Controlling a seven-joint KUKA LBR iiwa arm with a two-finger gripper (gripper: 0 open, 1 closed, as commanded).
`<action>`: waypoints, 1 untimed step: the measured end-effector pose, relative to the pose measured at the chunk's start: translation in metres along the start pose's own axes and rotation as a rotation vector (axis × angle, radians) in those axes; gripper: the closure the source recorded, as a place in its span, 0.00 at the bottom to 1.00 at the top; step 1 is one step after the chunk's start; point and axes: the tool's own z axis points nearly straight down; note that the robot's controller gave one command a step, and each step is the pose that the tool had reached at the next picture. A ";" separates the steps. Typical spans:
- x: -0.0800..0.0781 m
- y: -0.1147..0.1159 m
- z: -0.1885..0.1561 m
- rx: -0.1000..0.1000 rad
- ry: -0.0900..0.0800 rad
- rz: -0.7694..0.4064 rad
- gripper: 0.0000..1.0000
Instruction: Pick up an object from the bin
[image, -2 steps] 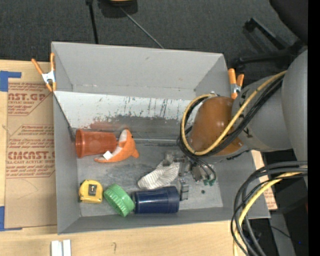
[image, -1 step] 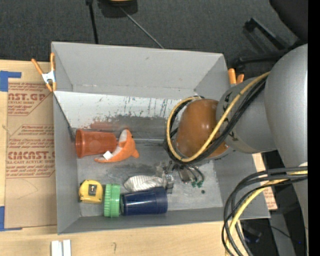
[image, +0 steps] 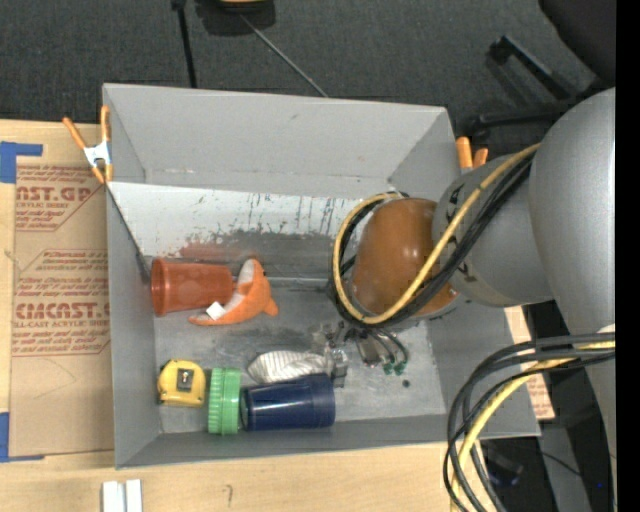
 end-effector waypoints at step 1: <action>-0.005 -0.003 -0.024 0.000 0.006 0.003 1.00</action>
Offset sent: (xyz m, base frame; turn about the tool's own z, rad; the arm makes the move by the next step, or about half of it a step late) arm 0.0218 0.0104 0.0310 0.0201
